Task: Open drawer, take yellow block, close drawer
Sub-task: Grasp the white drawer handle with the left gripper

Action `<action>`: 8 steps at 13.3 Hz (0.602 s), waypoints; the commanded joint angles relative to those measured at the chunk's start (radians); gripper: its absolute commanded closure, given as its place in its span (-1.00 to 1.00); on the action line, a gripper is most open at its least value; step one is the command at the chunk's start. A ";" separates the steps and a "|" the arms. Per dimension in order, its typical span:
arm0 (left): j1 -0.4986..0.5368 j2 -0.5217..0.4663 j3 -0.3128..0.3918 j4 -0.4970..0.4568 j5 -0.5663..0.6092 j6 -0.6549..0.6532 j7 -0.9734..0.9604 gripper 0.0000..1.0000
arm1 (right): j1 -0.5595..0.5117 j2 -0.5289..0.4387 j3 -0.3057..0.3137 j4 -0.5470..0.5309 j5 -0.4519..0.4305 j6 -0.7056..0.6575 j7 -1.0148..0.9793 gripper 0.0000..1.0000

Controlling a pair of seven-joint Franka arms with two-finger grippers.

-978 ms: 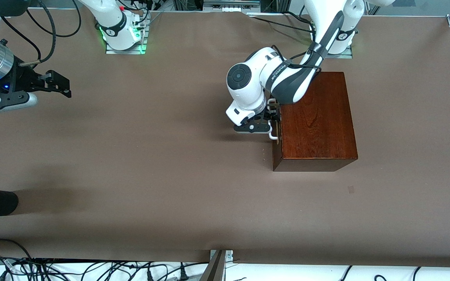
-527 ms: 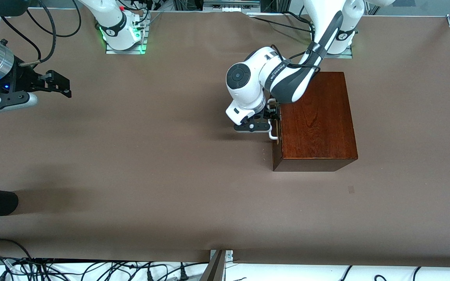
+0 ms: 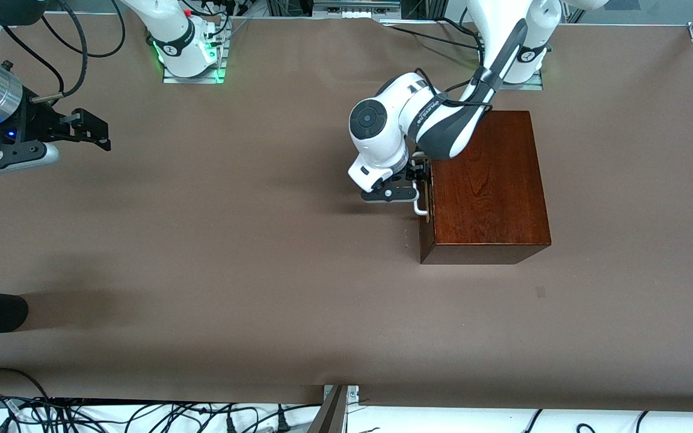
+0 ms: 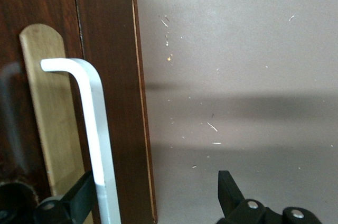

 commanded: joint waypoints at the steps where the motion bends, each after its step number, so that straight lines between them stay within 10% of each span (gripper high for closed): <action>1: -0.001 -0.025 0.001 -0.033 -0.025 0.032 -0.011 -1.00 | 0.006 0.007 -0.001 0.009 -0.015 0.003 -0.011 -1.00; 8: -0.003 -0.007 0.001 -0.031 -0.022 0.054 -0.011 -1.00 | 0.006 0.013 -0.001 0.010 -0.015 0.003 -0.011 -1.00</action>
